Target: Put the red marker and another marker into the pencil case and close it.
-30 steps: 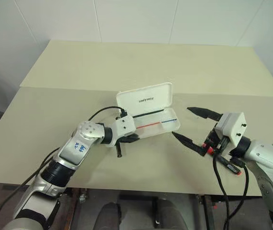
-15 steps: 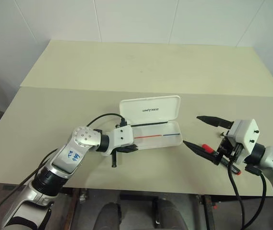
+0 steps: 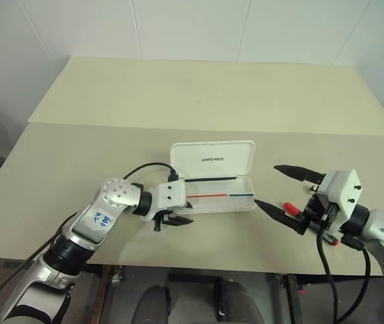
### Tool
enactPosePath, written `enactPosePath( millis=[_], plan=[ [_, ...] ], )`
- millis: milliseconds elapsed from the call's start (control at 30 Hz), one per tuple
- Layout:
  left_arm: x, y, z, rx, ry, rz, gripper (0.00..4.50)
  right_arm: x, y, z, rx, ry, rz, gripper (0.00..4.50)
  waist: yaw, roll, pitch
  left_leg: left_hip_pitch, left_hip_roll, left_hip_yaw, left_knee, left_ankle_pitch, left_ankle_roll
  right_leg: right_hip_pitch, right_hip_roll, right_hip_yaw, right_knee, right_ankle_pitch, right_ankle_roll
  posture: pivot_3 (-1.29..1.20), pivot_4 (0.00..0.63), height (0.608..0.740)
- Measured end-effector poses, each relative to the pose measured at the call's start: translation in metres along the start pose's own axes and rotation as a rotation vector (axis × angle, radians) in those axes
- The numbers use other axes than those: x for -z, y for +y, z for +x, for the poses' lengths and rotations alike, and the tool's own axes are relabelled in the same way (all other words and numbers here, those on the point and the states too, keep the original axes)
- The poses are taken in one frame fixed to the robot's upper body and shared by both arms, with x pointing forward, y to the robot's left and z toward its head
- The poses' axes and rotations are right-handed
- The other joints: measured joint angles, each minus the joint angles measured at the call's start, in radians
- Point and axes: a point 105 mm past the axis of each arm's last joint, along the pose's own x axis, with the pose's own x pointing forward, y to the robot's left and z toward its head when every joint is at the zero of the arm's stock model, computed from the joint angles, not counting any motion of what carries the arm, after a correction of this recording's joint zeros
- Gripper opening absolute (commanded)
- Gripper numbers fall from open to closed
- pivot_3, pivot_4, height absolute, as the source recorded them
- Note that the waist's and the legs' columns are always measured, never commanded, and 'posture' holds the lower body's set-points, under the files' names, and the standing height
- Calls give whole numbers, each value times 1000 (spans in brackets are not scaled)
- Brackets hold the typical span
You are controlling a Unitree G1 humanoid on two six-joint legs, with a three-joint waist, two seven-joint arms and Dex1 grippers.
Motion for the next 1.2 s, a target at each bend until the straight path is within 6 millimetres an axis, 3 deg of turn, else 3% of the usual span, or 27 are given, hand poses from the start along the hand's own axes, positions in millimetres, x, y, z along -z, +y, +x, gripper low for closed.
enactPosePath(
  millis=[233,333,467,600,733,967,1200],
  plan=[
    [-19,2,-15,-14,-83,-33,2716,-2,3,7,-15,-25,6,4500,0,0,0,0,0,0,0,0,0,0,0,0,0,0,0,0,150,740],
    [-33,5,-29,-44,-150,-44,3305,1,3,9,-14,-27,29,4500,0,0,0,0,0,0,0,0,0,0,0,0,0,0,0,0,150,740],
    [-49,11,-48,-102,-235,-37,4487,12,1,5,6,-2,68,4500,0,0,0,0,0,0,0,0,0,0,0,0,0,0,0,0,150,740],
    [-59,9,-63,-128,-321,-16,4487,35,-11,-15,86,77,128,4500,3,0,0,0,0,0,0,0,0,0,0,0,0,0,0,0,150,740],
    [-51,0,-66,-109,-344,-39,4487,66,-21,-50,172,222,172,4500,1,0,0,0,0,0,0,0,0,0,0,0,-1,0,0,0,150,740],
    [-55,-6,-69,-72,-378,-4,4487,83,-22,-77,201,299,197,4500,-2,0,0,2,0,1,0,0,0,1,0,2,1,0,0,0,150,740],
    [-50,-4,-69,-66,-373,-10,4487,92,-18,-85,188,329,226,4500,-1,0,0,2,0,2,1,0,0,1,0,3,0,1,0,0,150,740]
  ],
)
